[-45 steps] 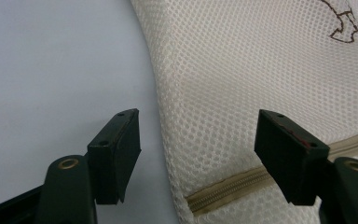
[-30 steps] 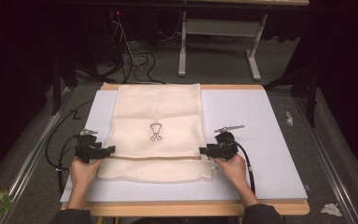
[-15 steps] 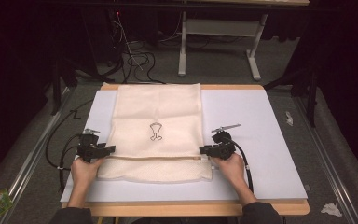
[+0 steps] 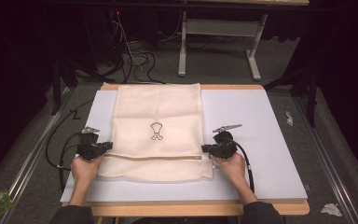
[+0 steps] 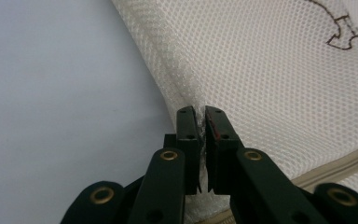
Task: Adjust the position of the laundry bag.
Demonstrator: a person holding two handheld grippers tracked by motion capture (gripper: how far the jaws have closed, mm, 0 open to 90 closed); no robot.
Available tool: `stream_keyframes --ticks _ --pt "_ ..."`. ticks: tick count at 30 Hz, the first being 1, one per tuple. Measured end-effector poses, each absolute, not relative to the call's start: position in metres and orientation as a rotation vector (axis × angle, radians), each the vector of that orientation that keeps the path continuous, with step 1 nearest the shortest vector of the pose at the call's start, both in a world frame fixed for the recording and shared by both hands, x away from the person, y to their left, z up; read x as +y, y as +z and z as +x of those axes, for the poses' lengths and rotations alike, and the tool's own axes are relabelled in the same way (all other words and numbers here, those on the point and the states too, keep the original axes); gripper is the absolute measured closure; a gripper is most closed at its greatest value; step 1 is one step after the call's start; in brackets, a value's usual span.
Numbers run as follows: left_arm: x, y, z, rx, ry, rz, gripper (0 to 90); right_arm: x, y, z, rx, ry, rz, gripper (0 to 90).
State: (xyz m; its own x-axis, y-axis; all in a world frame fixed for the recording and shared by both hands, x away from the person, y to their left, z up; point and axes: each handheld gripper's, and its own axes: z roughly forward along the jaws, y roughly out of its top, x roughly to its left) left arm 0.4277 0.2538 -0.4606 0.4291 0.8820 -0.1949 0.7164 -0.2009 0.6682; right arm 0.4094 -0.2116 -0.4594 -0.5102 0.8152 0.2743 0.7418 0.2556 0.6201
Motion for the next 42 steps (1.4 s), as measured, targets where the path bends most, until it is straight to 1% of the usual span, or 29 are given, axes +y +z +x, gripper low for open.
stream_keyframes --ticks 21,42 --pt "0.234 -0.456 0.423 1.253 0.297 1.965 85.8 -0.235 -0.455 0.401 2.33 1.113 1.467 88.2" --pt "0.203 -0.448 0.424 1.175 0.27 1.978 85.6 -0.272 -0.452 0.386 2.263 1.132 1.485 88.1"
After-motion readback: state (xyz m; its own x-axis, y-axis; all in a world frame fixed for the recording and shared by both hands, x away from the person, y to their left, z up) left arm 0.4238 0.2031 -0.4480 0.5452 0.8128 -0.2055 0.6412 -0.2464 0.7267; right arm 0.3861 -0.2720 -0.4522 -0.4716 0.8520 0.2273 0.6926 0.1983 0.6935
